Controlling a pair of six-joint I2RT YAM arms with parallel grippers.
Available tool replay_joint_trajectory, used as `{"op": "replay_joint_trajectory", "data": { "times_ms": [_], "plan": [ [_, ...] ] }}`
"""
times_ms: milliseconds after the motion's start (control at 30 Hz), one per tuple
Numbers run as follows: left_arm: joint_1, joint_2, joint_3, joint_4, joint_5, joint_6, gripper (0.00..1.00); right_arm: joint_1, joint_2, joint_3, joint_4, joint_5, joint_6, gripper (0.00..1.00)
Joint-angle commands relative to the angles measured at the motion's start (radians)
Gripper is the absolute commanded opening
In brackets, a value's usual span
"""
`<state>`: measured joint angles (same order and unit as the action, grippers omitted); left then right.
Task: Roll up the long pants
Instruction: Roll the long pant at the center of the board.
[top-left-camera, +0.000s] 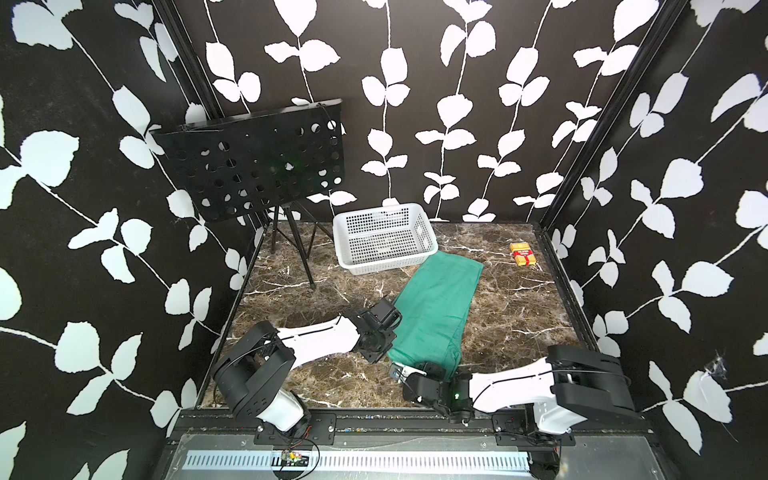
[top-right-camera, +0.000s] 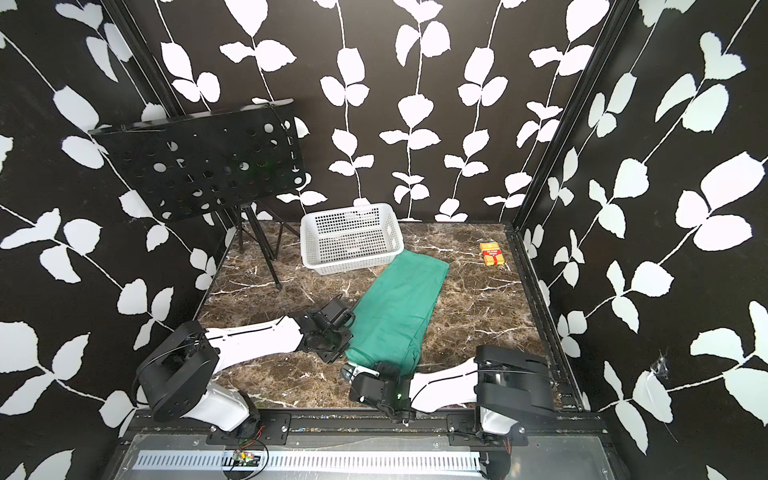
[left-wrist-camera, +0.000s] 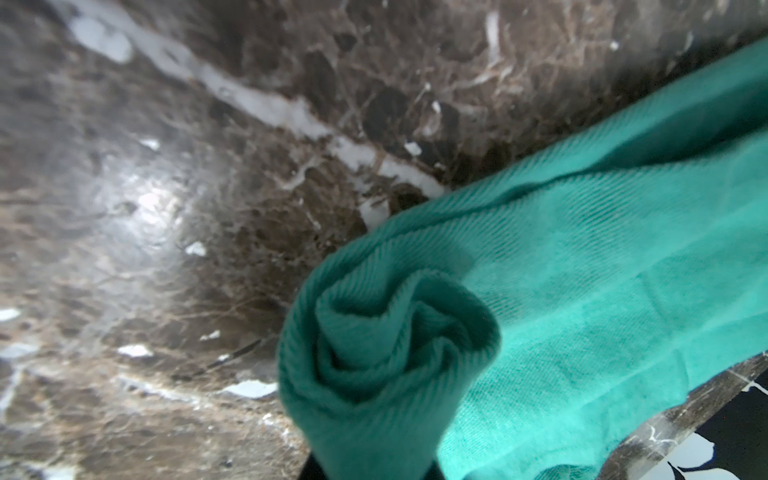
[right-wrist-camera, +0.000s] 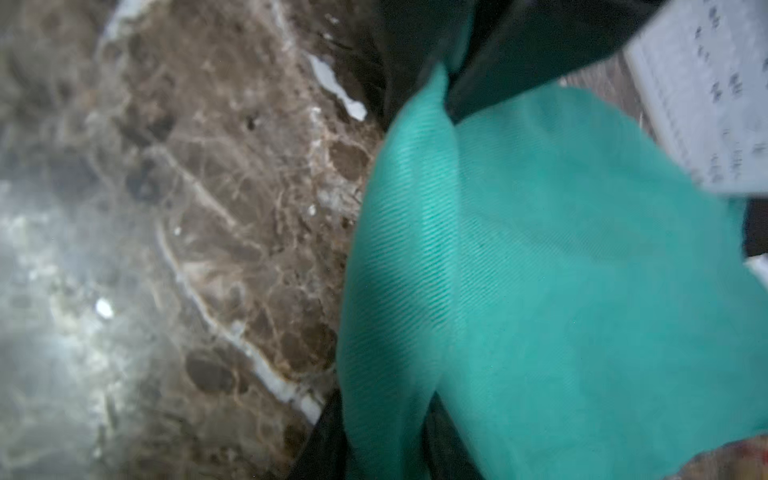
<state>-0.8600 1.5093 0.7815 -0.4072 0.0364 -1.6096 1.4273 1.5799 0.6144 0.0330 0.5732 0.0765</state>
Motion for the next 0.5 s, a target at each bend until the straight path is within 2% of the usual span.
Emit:
{"op": "replay_joint_trajectory", "data": {
  "times_ms": [0,100,167,267,333,467],
  "plan": [
    [0.004,-0.034,0.003,-0.109,0.008,-0.028,0.16,0.004,-0.009,0.034,-0.025,0.096,0.062,0.12],
    [0.005,-0.067,0.002,-0.140,-0.016,-0.037,0.32,-0.041,-0.072,0.012,-0.043,-0.057,0.129,0.07],
    [0.006,-0.109,-0.003,-0.181,-0.046,-0.044,0.48,-0.143,-0.091,0.021,-0.096,-0.291,0.200,0.03],
    [0.004,-0.195,-0.057,-0.139,-0.083,-0.036,0.56,-0.257,-0.098,0.009,-0.084,-0.577,0.239,0.01],
    [0.004,-0.251,-0.084,-0.115,-0.106,-0.002,0.59,-0.310,-0.094,0.004,-0.069,-0.720,0.262,0.00],
    [0.004,-0.357,-0.128,-0.097,-0.141,0.064,0.68,-0.387,-0.095,-0.008,-0.030,-0.920,0.318,0.00]
  ]
}}
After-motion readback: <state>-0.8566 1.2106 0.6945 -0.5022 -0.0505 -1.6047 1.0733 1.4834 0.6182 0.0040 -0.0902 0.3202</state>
